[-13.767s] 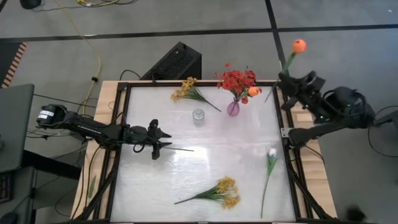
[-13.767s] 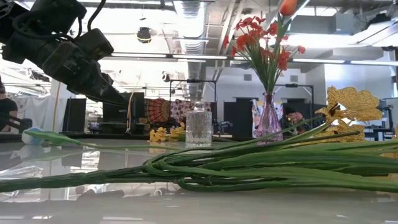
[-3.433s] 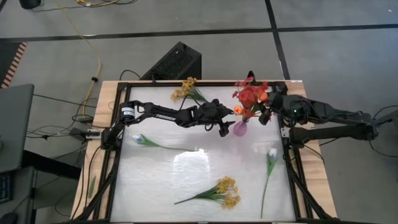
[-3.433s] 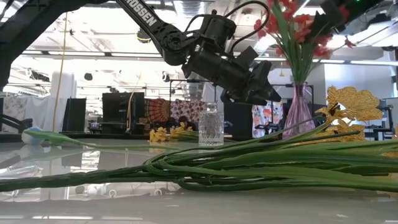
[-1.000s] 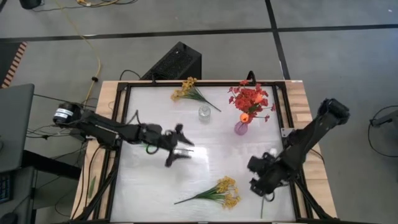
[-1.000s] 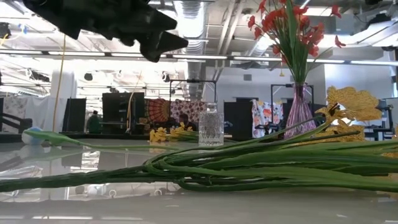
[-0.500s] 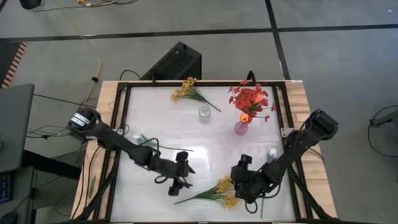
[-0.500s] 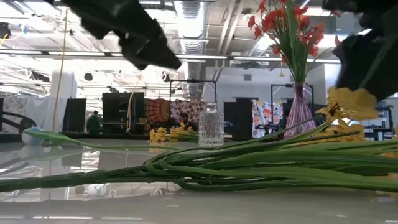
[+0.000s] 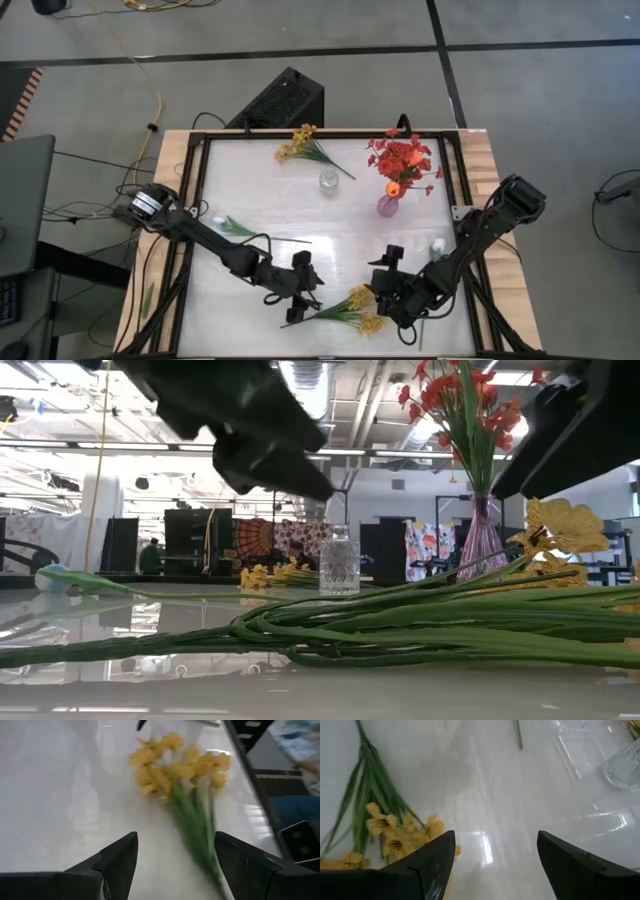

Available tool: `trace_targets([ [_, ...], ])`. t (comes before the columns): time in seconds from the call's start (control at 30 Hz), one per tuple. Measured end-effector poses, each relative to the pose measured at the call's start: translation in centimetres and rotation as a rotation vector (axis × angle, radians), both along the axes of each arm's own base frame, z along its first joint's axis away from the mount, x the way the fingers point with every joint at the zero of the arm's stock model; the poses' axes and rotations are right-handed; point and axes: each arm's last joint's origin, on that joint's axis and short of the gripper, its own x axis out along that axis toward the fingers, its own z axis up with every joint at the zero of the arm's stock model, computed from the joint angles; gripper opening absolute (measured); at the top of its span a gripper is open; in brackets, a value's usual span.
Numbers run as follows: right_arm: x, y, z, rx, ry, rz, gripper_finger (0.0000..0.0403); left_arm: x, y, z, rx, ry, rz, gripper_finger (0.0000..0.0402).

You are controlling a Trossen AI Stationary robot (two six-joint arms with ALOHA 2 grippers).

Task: Sort flowers into vase by color
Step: Put the bottom yellow flower into the transparent flower vase

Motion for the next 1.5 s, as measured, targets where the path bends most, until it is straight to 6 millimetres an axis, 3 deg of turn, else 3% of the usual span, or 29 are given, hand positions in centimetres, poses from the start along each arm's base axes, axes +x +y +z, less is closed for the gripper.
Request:
trace_targets([
  [0.3, -2.1, 2.3, 0.1, 0.012, -0.082, 0.012, 0.0306, 2.1, -4.8, 0.4, 0.036, 0.031, -0.065, 0.0251],
  [0.53, -3.7, 3.5, 0.1, -0.021, -0.119, 0.045, 0.0306, 2.7, -6.3, -0.2, 0.07, 0.173, 0.034, 0.0251],
  [0.8, -3.8, 3.5, 0.1, -0.022, -0.121, 0.047, 0.0306, 3.4, -7.0, -4.7, 0.035, 0.279, 0.061, 0.0251],
  [0.93, -3.8, 3.5, 0.1, -0.022, -0.121, 0.049, 0.0306, 3.5, -6.9, -5.5, 0.027, 0.3, 0.103, 0.0248],
  [1.07, -3.8, 3.5, 0.1, -0.024, -0.119, 0.049, 0.0306, 3.5, -6.3, -5.5, 0.014, 0.345, 0.117, 0.0191],
  [1.27, -3.7, 3.5, 0.0, -0.025, -0.119, 0.046, 0.0306, 3.7, -5.8, -5.1, 0.055, 0.38, 0.121, 0.0022],
  [1.4, -3.7, 3.5, 0.0, -0.024, -0.119, 0.046, 0.0306, 3.8, -5.3, -2.9, 0.218, 0.291, 0.122, 0.0014],
  [1.5, -3.8, 3.5, 0.0, -0.024, -0.118, 0.047, 0.0306, 3.2, -4.1, 1.4, 0.394, 0.142, 0.254, 0.0006],
])
